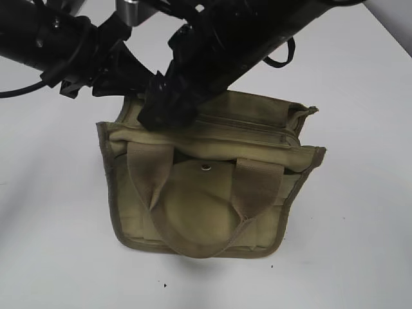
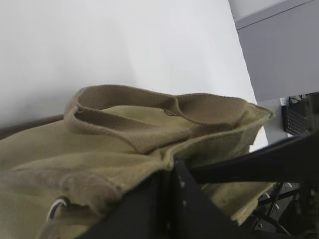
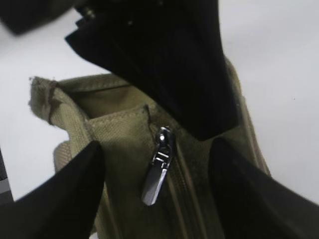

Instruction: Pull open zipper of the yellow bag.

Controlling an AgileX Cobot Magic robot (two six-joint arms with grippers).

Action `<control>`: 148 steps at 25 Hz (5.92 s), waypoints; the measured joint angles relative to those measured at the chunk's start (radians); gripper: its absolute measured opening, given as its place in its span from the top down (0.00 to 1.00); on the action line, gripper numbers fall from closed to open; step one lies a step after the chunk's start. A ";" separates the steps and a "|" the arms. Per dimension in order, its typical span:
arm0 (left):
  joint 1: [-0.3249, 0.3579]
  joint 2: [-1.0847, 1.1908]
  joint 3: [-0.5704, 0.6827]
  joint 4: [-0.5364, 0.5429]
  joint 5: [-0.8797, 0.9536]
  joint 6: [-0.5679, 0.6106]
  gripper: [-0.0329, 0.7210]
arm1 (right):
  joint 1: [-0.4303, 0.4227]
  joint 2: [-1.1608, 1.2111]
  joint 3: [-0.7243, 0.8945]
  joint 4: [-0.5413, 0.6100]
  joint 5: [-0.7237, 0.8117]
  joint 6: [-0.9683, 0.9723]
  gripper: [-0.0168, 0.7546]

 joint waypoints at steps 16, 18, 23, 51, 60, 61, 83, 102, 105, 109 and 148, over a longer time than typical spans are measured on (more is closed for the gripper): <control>-0.001 0.008 -0.010 -0.002 0.035 -0.001 0.94 | 0.005 -0.044 -0.011 -0.167 -0.027 0.170 0.43; -0.001 0.008 -0.012 -0.002 0.037 -0.001 0.94 | 0.005 -0.044 -0.011 -0.166 -0.028 0.171 0.44; -0.001 0.008 -0.013 -0.002 0.040 -0.001 0.94 | 0.021 -0.010 -0.010 -0.135 -0.008 0.170 0.44; -0.003 0.001 -0.014 -0.011 0.032 -0.002 0.94 | 0.016 -0.024 -0.014 -0.340 0.162 0.302 0.98; -0.003 -0.004 -0.014 -0.012 0.035 -0.003 0.94 | -0.178 -0.121 -0.012 -0.370 0.501 0.385 0.98; -0.003 -0.004 -0.014 -0.011 0.035 -0.003 0.94 | -0.205 -0.126 -0.012 -0.372 0.525 0.392 0.98; -0.003 -0.328 -0.017 0.329 0.075 -0.023 0.48 | -0.332 -0.414 0.135 -0.274 0.557 0.635 0.51; -0.003 -1.362 0.525 0.908 0.249 -0.366 0.48 | -0.332 -1.310 0.791 -0.462 0.555 0.726 0.51; -0.003 -1.458 0.598 0.919 0.243 -0.367 0.48 | -0.332 -1.421 0.849 -0.422 0.522 0.682 0.51; -0.003 -1.525 0.634 0.933 0.223 -0.367 0.48 | -0.332 -1.515 0.871 -0.369 0.460 0.638 0.51; 0.287 -1.627 0.637 0.921 0.215 -0.370 0.48 | -0.574 -1.753 0.889 -0.303 0.436 0.624 0.51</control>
